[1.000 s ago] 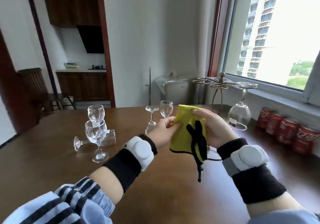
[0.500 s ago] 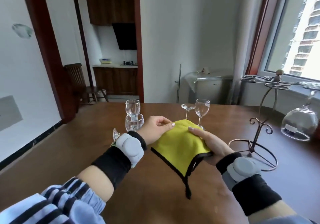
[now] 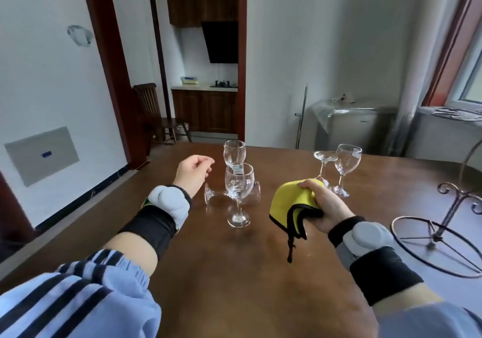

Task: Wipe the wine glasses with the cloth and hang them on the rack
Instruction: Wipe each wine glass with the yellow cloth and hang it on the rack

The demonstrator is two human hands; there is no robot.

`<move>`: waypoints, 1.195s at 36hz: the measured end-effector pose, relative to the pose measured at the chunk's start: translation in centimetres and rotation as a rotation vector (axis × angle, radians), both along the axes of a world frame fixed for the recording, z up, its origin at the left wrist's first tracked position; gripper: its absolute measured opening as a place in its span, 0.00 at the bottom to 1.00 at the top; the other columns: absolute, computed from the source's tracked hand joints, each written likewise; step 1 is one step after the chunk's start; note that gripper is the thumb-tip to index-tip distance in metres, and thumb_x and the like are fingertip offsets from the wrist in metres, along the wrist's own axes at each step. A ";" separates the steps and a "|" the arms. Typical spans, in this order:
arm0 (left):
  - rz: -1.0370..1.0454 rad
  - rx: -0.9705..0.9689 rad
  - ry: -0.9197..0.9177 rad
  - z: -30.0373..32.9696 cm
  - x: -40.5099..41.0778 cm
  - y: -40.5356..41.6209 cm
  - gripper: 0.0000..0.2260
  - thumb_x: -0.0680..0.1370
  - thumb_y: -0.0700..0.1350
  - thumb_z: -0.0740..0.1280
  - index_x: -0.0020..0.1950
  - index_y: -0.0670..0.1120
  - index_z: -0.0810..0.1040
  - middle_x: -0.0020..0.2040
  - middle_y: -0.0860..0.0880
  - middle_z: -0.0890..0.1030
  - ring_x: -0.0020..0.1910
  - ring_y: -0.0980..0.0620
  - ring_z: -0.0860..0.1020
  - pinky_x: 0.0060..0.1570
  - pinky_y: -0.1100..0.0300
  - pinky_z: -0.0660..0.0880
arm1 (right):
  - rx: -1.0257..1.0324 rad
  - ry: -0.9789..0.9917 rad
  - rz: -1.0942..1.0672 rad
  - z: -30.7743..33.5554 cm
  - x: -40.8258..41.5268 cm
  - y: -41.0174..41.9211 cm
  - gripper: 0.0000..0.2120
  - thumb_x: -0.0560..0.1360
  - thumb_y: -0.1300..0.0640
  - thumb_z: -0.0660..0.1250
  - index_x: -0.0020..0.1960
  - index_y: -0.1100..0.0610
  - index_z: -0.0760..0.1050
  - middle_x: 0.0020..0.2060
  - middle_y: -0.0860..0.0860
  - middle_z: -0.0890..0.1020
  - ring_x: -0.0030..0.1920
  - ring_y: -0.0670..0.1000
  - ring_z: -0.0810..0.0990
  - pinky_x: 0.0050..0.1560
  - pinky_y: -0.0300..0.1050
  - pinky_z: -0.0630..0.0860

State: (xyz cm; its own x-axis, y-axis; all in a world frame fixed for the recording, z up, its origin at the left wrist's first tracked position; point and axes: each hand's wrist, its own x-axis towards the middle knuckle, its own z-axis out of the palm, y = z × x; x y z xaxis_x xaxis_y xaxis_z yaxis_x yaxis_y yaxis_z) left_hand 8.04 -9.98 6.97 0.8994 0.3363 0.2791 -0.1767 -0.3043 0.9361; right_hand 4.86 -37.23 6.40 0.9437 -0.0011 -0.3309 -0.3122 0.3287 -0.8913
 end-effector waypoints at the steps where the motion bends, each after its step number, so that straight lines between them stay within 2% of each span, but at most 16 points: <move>1: -0.001 0.031 0.019 -0.7 0.5 0.5 0.09 0.79 0.38 0.62 0.42 0.48 0.79 0.36 0.51 0.77 0.36 0.54 0.74 0.38 0.64 0.72 | -0.017 0.006 0.002 0.0 0.4 0.3 0.06 0.76 0.59 0.67 0.46 0.60 0.72 0.34 0.56 0.74 0.32 0.54 0.75 0.32 0.45 0.75; 4: -0.025 0.246 0.088 -2.4 1.7 1.6 0.09 0.78 0.37 0.63 0.44 0.48 0.79 0.41 0.51 0.80 0.41 0.52 0.76 0.48 0.60 0.73 | -0.073 0.014 0.015 0.0 1.8 1.2 0.08 0.75 0.58 0.68 0.48 0.60 0.71 0.34 0.56 0.72 0.31 0.54 0.74 0.31 0.44 0.73; 6: -0.054 0.384 0.149 -3.1 2.3 1.7 0.06 0.77 0.39 0.65 0.49 0.48 0.80 0.45 0.51 0.81 0.46 0.52 0.77 0.49 0.62 0.71 | -0.125 0.006 0.008 0.0 2.4 1.6 0.08 0.75 0.58 0.68 0.48 0.60 0.71 0.35 0.56 0.72 0.32 0.55 0.74 0.31 0.45 0.72; 9: -0.107 0.591 0.243 -4.0 3.0 1.6 0.09 0.76 0.41 0.67 0.55 0.49 0.80 0.49 0.51 0.81 0.48 0.52 0.76 0.47 0.64 0.69 | -0.200 -0.014 -0.003 -0.1 3.4 1.9 0.08 0.75 0.58 0.68 0.49 0.60 0.72 0.36 0.57 0.74 0.33 0.55 0.76 0.30 0.43 0.73; 12: -0.129 0.819 0.292 -4.5 4.0 1.1 0.12 0.75 0.47 0.68 0.59 0.53 0.79 0.55 0.51 0.81 0.57 0.49 0.75 0.55 0.60 0.71 | -0.230 -0.026 0.000 -0.3 4.2 1.9 0.07 0.76 0.58 0.68 0.47 0.61 0.72 0.35 0.57 0.75 0.34 0.55 0.76 0.33 0.45 0.74; 14: -0.106 0.915 0.288 -4.5 4.3 0.4 0.12 0.76 0.50 0.67 0.60 0.55 0.79 0.55 0.51 0.82 0.59 0.48 0.76 0.58 0.59 0.68 | -0.245 -0.025 0.008 -0.4 4.5 1.9 0.07 0.76 0.58 0.68 0.47 0.61 0.72 0.36 0.57 0.76 0.34 0.55 0.77 0.34 0.45 0.75; 18: -0.124 0.988 0.331 -4.8 5.0 -0.7 0.15 0.77 0.52 0.67 0.64 0.55 0.77 0.59 0.53 0.80 0.63 0.49 0.74 0.66 0.60 0.62 | -0.271 -0.027 0.035 -0.7 4.9 1.8 0.13 0.75 0.57 0.69 0.56 0.62 0.75 0.40 0.58 0.78 0.36 0.56 0.79 0.33 0.44 0.76; 20: -0.132 1.037 0.354 -5.0 5.5 -0.9 0.17 0.77 0.52 0.67 0.66 0.55 0.75 0.61 0.52 0.79 0.65 0.48 0.72 0.67 0.60 0.59 | -0.275 -0.029 0.026 -0.8 5.2 1.8 0.12 0.75 0.56 0.69 0.54 0.61 0.74 0.40 0.58 0.77 0.36 0.56 0.79 0.34 0.45 0.76; 24: -0.153 1.113 0.360 -5.0 6.0 -1.1 0.20 0.77 0.53 0.68 0.68 0.55 0.72 0.63 0.52 0.78 0.66 0.47 0.72 0.67 0.57 0.60 | -0.287 -0.047 -0.006 -1.0 5.4 1.7 0.10 0.75 0.55 0.69 0.50 0.59 0.71 0.39 0.57 0.76 0.37 0.56 0.78 0.37 0.47 0.75; 28: -0.151 1.187 0.355 -5.6 7.0 -1.3 0.14 0.75 0.56 0.67 0.59 0.56 0.75 0.54 0.52 0.81 0.60 0.49 0.76 0.64 0.56 0.59 | -0.283 -0.069 -0.013 -1.0 5.2 1.5 0.07 0.76 0.58 0.68 0.45 0.58 0.70 0.37 0.56 0.75 0.36 0.55 0.77 0.35 0.46 0.74; 32: -0.100 1.233 0.341 -6.0 7.8 -1.8 0.14 0.75 0.56 0.66 0.58 0.53 0.75 0.54 0.51 0.79 0.58 0.47 0.76 0.59 0.54 0.65 | -0.275 -0.078 -0.006 -1.0 4.9 1.1 0.05 0.76 0.58 0.68 0.46 0.59 0.72 0.36 0.56 0.76 0.34 0.55 0.77 0.32 0.43 0.73; 38: -0.067 1.142 0.345 -6.4 7.3 -1.8 0.12 0.79 0.43 0.62 0.62 0.49 0.76 0.59 0.50 0.80 0.59 0.45 0.75 0.58 0.59 0.65 | -0.258 -0.084 -0.001 -0.7 4.4 0.5 0.05 0.77 0.59 0.67 0.47 0.59 0.72 0.35 0.55 0.75 0.32 0.53 0.76 0.30 0.41 0.73; 41: -0.050 1.057 0.360 -5.9 6.6 -1.6 0.10 0.79 0.43 0.63 0.58 0.47 0.80 0.56 0.49 0.82 0.58 0.44 0.76 0.57 0.58 0.67 | -0.241 -0.082 -0.008 -0.7 4.4 0.3 0.07 0.76 0.59 0.67 0.51 0.60 0.72 0.36 0.56 0.75 0.33 0.55 0.76 0.35 0.44 0.73; 43: -0.044 0.963 0.343 -5.6 6.1 -1.3 0.08 0.79 0.44 0.65 0.54 0.45 0.82 0.53 0.46 0.83 0.55 0.42 0.77 0.51 0.58 0.69 | -0.236 -0.082 -0.013 -0.7 4.3 0.3 0.10 0.76 0.58 0.68 0.55 0.60 0.72 0.38 0.57 0.75 0.34 0.55 0.76 0.36 0.45 0.73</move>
